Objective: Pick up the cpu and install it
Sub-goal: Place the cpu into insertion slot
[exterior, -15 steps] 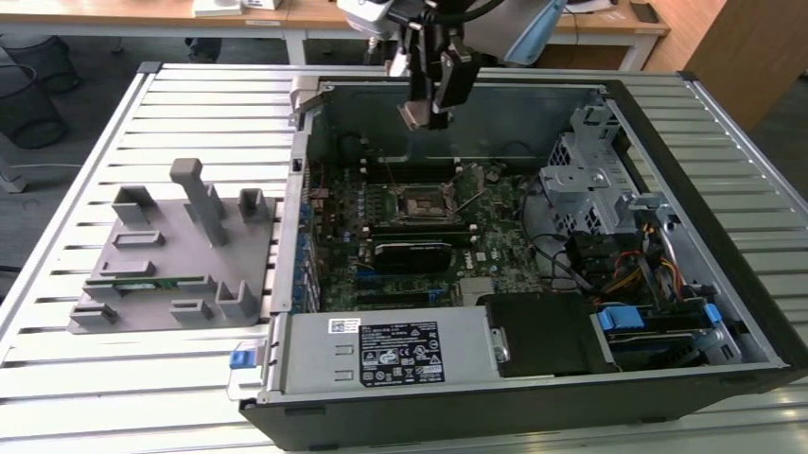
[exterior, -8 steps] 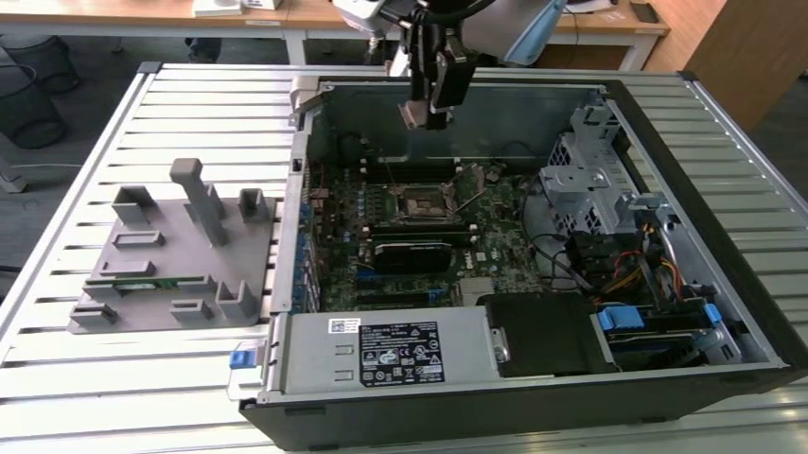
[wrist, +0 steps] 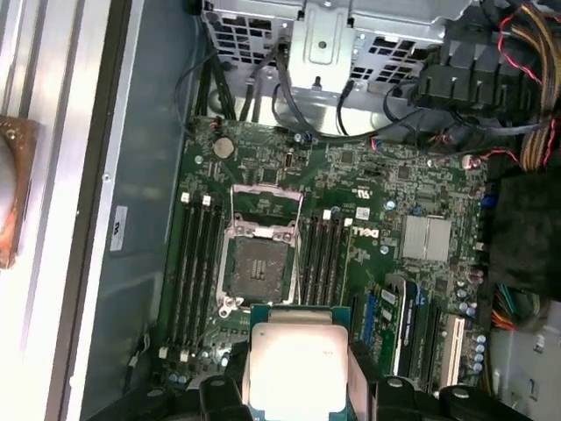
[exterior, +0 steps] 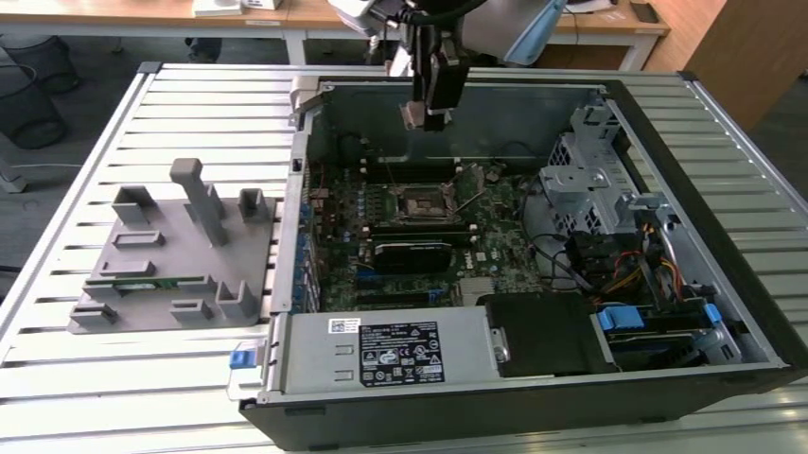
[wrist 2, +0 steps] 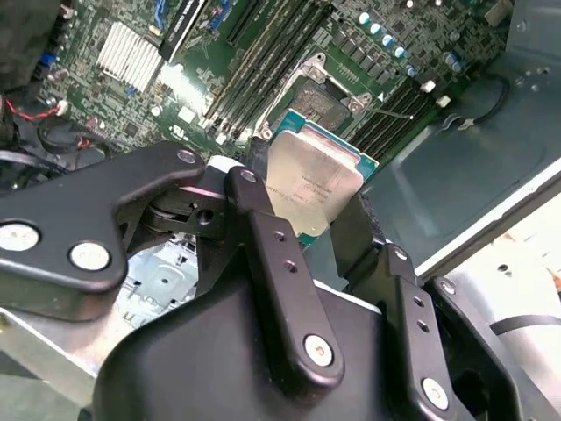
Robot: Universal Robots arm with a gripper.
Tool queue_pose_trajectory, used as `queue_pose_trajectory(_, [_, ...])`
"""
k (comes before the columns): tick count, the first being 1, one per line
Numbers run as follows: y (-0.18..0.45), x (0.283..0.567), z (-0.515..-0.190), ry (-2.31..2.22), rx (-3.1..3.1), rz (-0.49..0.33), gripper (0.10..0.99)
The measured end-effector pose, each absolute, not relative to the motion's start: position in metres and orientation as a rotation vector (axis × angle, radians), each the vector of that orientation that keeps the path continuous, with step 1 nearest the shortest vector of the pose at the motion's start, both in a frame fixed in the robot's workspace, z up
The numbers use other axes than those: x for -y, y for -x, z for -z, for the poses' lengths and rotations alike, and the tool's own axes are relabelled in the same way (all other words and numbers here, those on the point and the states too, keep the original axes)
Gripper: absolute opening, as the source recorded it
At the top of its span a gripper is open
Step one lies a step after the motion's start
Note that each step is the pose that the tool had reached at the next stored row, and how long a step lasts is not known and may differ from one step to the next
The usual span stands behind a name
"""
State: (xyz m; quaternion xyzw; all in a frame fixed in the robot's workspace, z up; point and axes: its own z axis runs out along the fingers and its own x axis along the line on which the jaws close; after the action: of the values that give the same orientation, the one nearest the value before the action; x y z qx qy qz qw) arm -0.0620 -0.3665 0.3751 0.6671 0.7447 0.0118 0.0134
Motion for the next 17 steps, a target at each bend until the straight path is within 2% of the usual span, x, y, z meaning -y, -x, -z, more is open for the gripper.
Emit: queue_pose_trajectory(17, [0.057, 0.359, -0.36, -2.185, -2.219, -0.035, 0.529])
